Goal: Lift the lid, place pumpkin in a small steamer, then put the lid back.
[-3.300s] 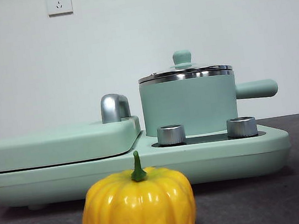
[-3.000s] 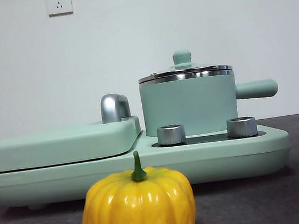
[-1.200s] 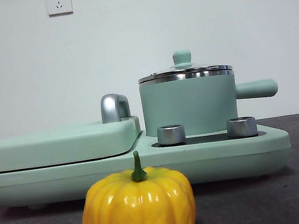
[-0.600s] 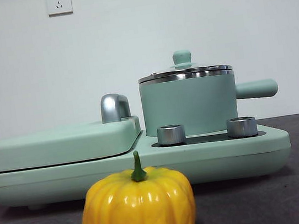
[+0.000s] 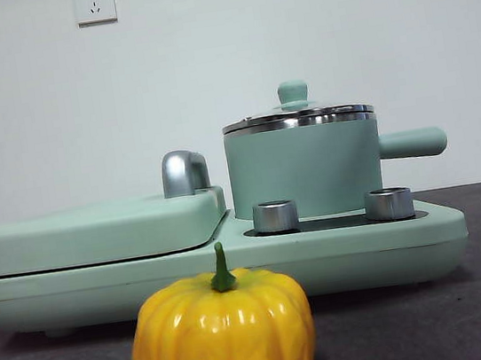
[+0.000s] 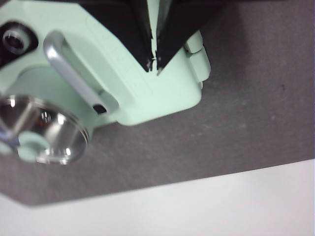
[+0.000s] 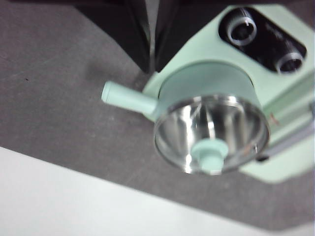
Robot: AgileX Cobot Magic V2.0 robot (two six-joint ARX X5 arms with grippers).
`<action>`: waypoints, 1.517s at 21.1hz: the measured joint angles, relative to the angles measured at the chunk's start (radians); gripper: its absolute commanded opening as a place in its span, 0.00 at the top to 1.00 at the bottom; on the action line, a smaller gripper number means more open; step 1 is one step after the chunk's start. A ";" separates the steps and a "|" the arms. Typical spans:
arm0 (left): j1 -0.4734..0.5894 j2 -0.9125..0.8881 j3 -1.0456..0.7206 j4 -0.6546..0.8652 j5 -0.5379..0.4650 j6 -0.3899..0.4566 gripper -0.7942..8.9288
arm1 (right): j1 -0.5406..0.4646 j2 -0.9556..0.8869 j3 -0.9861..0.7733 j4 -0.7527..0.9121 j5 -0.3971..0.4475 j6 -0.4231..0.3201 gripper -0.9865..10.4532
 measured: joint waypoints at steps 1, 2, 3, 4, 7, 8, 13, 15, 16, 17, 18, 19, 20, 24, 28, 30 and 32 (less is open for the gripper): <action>-0.010 0.009 0.000 -0.005 0.000 0.035 0.91 | 0.002 0.007 0.000 -0.014 0.000 -0.033 0.90; -0.016 0.015 0.000 -0.010 0.000 0.063 0.91 | 0.004 0.012 0.000 -0.024 0.001 -0.058 0.90; -0.021 0.021 0.000 -0.015 0.000 0.090 0.91 | 0.008 0.015 0.000 -0.035 0.002 -0.080 0.90; -0.027 0.027 0.000 -0.021 0.000 0.124 0.89 | 0.014 0.018 0.000 -0.041 0.002 -0.104 0.89; -0.034 0.034 0.000 -0.020 0.000 0.182 0.75 | 0.029 0.018 0.000 -0.043 0.002 -0.141 0.77; -0.036 0.033 0.000 -0.020 0.000 0.191 0.69 | 0.033 0.017 0.000 -0.043 0.002 -0.145 0.73; -0.040 0.032 0.000 -0.020 0.000 0.215 0.59 | 0.046 0.017 0.000 -0.044 0.022 -0.151 0.68; -0.042 0.032 0.000 -0.019 0.000 0.217 0.60 | 0.048 0.018 0.000 -0.045 0.029 -0.151 0.68; -0.046 0.032 0.000 -0.017 0.000 0.217 0.60 | 0.049 0.018 0.000 -0.045 0.031 -0.151 0.68; -0.051 0.032 0.000 -0.014 0.000 0.217 0.60 | 0.051 0.018 0.000 -0.045 0.031 -0.150 0.68; -0.055 0.032 0.000 -0.010 0.000 0.217 0.60 | 0.053 0.018 0.000 -0.044 0.032 -0.150 0.68; -0.062 0.032 0.000 -0.006 0.000 0.217 0.60 | 0.054 0.018 0.000 -0.044 0.032 -0.149 0.68; -0.069 0.033 0.000 0.000 0.000 0.217 0.60 | 0.056 0.018 0.000 -0.043 0.031 -0.142 0.68; -0.105 0.050 0.000 0.063 0.000 0.211 0.60 | 0.060 0.018 0.000 -0.025 0.031 -0.086 0.68; -0.159 0.092 0.000 0.164 0.000 0.169 0.60 | 0.060 0.018 0.000 -0.020 0.031 -0.018 0.68; -0.185 0.115 0.000 0.216 0.000 0.140 0.60 | 0.060 0.018 0.000 -0.020 0.031 0.002 0.68; -0.216 0.149 0.000 0.282 0.000 0.105 0.60 | 0.060 0.018 0.000 -0.019 0.031 0.016 0.68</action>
